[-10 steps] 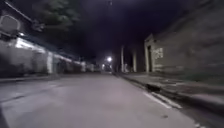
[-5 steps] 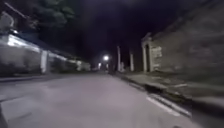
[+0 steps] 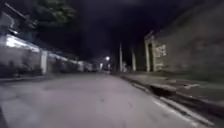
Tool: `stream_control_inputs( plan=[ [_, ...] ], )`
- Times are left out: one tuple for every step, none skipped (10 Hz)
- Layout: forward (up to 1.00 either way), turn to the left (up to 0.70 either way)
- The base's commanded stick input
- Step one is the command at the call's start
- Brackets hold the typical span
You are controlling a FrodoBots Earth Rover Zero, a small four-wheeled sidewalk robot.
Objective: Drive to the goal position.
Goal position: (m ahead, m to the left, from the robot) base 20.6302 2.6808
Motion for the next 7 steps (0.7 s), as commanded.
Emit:
stream_control_inputs(
  plan=[
    [0.7, 0.0],
    [0.7, 0.0],
    [0.7, 0.0],
    [0.7, 0.0],
    [0.7, 0.0],
    [0.7, 0.0],
    [0.7, 0.0]
  ],
)
